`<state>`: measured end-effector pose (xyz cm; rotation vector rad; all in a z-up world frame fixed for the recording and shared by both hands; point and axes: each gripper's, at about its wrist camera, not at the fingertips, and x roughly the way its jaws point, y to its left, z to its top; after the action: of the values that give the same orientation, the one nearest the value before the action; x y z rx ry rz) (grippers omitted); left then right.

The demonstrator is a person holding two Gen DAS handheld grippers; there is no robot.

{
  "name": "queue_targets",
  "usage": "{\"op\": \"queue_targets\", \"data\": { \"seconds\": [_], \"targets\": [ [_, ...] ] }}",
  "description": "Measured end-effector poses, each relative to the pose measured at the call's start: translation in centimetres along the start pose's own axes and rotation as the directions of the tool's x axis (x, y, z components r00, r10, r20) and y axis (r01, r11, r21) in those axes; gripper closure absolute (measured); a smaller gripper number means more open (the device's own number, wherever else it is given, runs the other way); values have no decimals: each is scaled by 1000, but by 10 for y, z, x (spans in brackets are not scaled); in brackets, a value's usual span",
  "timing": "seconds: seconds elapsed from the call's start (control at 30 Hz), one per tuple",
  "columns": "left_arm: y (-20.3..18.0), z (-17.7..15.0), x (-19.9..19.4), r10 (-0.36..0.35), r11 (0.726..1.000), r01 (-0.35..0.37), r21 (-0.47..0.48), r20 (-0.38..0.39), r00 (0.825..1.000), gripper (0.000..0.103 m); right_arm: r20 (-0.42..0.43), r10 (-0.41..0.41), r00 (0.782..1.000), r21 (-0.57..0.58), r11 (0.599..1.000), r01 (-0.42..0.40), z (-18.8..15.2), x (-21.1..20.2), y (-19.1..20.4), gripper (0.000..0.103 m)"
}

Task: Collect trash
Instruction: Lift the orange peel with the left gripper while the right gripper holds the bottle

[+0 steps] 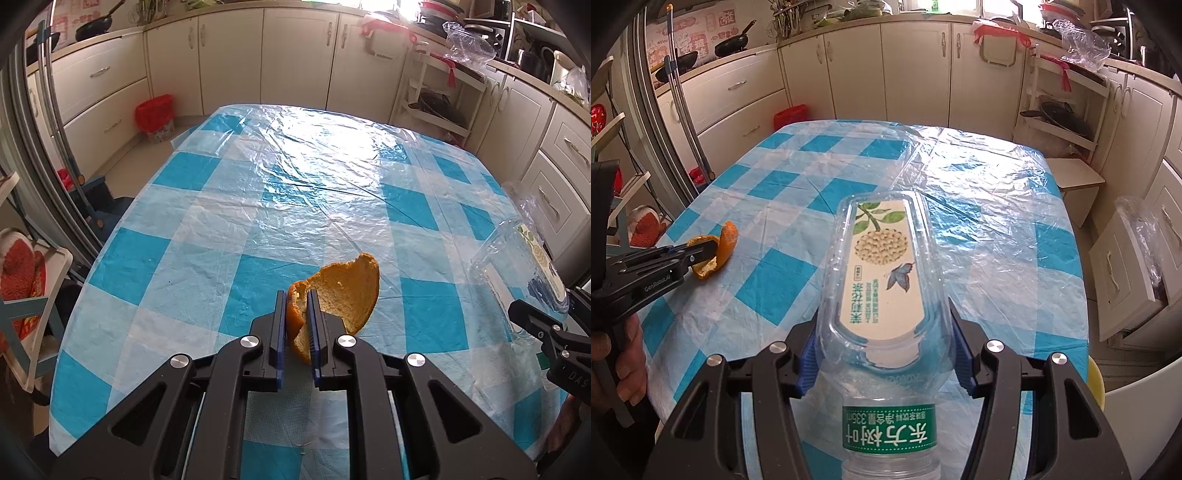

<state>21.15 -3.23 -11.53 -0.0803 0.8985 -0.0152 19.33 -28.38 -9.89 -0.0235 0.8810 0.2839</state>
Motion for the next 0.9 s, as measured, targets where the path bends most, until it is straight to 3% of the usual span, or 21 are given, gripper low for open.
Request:
{"op": "queue_targets", "data": {
  "seconds": [0.9],
  "targets": [
    [-4,-12,-10,-19,1000,19,-15,3,1000,95,2,7,1000,23,1000,-7,-11,-17,-17,46]
  ]
}}
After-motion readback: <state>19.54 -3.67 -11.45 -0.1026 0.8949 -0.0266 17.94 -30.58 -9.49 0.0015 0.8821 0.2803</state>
